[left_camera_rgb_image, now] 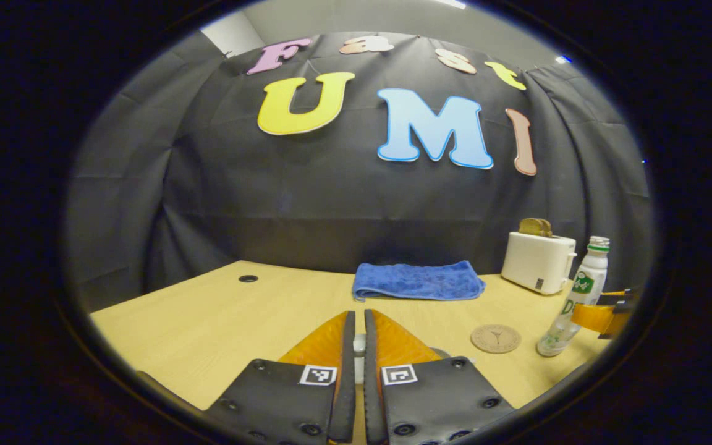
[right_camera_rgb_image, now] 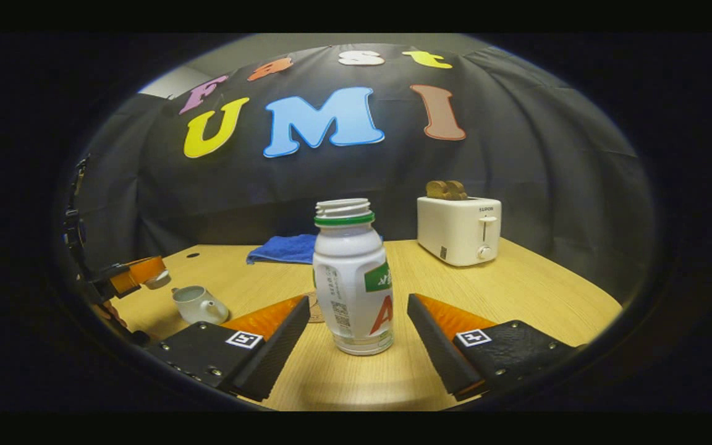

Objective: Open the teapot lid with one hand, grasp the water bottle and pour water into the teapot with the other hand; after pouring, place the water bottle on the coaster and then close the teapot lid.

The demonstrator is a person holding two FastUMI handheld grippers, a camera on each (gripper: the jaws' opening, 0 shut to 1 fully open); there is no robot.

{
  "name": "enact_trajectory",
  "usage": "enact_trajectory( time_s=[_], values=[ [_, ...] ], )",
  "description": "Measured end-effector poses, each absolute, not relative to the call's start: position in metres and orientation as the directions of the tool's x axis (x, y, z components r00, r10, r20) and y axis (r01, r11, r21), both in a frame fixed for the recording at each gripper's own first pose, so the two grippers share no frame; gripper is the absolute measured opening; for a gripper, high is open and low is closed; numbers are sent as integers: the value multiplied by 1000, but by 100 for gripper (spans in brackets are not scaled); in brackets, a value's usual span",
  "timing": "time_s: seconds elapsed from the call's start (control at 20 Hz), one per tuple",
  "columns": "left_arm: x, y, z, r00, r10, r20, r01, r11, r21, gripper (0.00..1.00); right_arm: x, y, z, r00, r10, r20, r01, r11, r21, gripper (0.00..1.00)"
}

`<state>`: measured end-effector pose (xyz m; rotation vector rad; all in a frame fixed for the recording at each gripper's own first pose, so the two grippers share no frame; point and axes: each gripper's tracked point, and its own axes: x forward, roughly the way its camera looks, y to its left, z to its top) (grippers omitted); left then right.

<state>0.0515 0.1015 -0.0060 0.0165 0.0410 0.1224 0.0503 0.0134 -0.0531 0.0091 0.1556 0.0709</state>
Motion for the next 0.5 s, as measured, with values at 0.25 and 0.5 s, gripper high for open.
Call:
enact_trajectory(
  time_s=[0.25, 0.5],
  values=[
    [46, 133, -12, 985, 163, -55, -163, 987, 15, 10, 56, 16, -61, 981, 60, -185, -66, 997, -28, 84],
    [43, 146, -12, 981, 182, -62, -183, 983, -10, 16, 58, 22, -60, 980, 53, -193, -74, 992, -100, 72]
  ],
)
